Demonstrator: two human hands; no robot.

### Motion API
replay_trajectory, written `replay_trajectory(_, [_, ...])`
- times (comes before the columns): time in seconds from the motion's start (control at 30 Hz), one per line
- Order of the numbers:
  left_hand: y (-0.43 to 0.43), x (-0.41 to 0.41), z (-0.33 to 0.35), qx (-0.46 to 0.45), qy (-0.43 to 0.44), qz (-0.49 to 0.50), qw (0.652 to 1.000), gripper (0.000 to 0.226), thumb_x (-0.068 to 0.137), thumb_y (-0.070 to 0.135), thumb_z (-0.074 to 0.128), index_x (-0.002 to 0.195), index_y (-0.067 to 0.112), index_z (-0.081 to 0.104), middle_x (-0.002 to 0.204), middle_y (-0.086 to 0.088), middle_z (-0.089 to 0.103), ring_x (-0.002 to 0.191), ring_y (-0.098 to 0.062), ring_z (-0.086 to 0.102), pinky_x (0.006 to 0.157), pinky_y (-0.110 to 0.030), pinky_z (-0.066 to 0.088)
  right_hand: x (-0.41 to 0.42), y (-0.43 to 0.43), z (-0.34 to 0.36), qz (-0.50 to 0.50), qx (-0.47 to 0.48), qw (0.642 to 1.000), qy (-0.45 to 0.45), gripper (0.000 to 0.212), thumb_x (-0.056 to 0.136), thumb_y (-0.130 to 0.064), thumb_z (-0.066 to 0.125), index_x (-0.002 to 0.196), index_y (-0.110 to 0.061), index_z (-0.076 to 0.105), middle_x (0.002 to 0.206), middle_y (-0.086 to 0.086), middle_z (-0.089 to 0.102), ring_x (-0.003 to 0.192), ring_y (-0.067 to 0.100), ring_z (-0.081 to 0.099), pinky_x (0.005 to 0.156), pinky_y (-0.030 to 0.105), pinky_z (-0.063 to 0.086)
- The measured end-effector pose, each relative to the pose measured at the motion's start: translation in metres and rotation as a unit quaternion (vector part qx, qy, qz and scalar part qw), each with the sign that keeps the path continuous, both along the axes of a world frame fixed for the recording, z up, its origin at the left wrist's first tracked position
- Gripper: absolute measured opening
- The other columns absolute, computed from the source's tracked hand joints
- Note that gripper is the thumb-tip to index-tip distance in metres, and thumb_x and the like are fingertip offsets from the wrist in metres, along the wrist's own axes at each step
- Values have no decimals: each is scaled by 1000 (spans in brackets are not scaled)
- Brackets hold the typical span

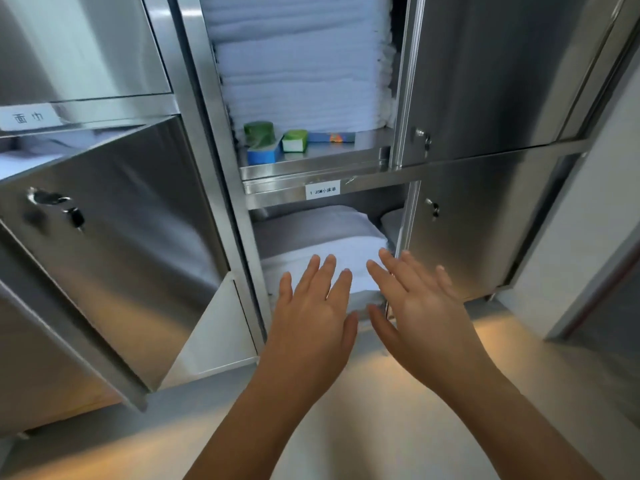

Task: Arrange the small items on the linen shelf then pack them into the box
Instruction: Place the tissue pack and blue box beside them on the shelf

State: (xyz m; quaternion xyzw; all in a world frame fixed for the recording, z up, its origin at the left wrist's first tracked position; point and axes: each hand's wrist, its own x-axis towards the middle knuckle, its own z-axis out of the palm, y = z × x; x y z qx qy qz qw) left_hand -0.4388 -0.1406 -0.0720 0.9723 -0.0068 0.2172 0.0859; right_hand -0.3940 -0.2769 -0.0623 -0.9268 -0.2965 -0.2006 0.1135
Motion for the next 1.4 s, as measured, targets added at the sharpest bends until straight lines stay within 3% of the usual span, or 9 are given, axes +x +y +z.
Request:
replay_trajectory(0.1, [-10,55,12,13,-5,16,1000,56,92,40,52,142,18,38,151,-6,28,140,-27,21,106,-41,-5,52,-12,9,-5,12,1000,-28,53,72,-23,78,120,-7,62,126,16,58,115,38,55,88,59,42])
replay_trajectory(0.17, [-16,88,21,40,-10,19,999,55,75,33,76,123,11,60,133,-13,53,123,-33,49,101,-52,27,84,-19,10,-3,29,997,-66,51,63,-20,84,109,-5,69,114,16,66,103,38,62,78,59,47])
replay_trajectory(0.23, [-20,116,19,46,-39,15,998,53,60,24,87,107,6,69,115,-16,65,107,-35,61,84,-56,43,115,-22,12,4,28,997,-77,51,62,-20,84,108,-5,69,113,16,66,103,38,63,78,58,48])
replay_trajectory(0.53, [-7,220,12,38,-31,18,999,54,56,20,89,104,4,71,113,-18,65,104,-38,61,79,-59,44,219,-7,6,16,35,997,-71,50,62,-18,85,107,-4,69,114,16,65,103,40,62,77,61,47])
replay_trajectory(0.7, [24,280,9,-10,-12,5,1000,51,80,21,72,126,5,56,138,-16,46,130,-36,39,103,-52,20,277,26,0,7,31,998,-56,52,62,-19,85,109,-4,68,116,16,64,106,40,60,78,61,47])
replay_trajectory(0.83, [65,336,9,12,-75,-5,997,52,63,11,85,109,-3,66,118,-23,61,110,-43,56,83,-64,39,334,65,6,1,24,998,-60,55,62,-18,85,111,-4,67,117,16,64,107,39,60,79,61,46])
replay_trajectory(1.27, [143,475,10,28,-69,-17,997,52,61,18,86,108,1,69,117,-19,63,109,-39,58,80,-62,44,472,150,7,0,9,1000,-29,55,60,-18,86,111,-6,67,118,14,64,109,37,60,79,60,47])
replay_trajectory(1.33, [150,491,9,25,-40,-4,999,54,68,20,82,115,3,65,126,-18,57,118,-38,52,89,-61,39,490,157,7,10,11,1000,-13,55,60,-18,85,111,-6,67,118,13,64,108,36,60,78,60,47])
replay_trajectory(1.4, [156,509,9,16,-14,17,1000,52,84,24,67,131,9,52,143,-14,41,133,-34,34,103,-57,26,510,163,4,20,12,1000,-11,55,59,-17,85,111,-6,67,117,14,64,107,36,61,78,60,48])
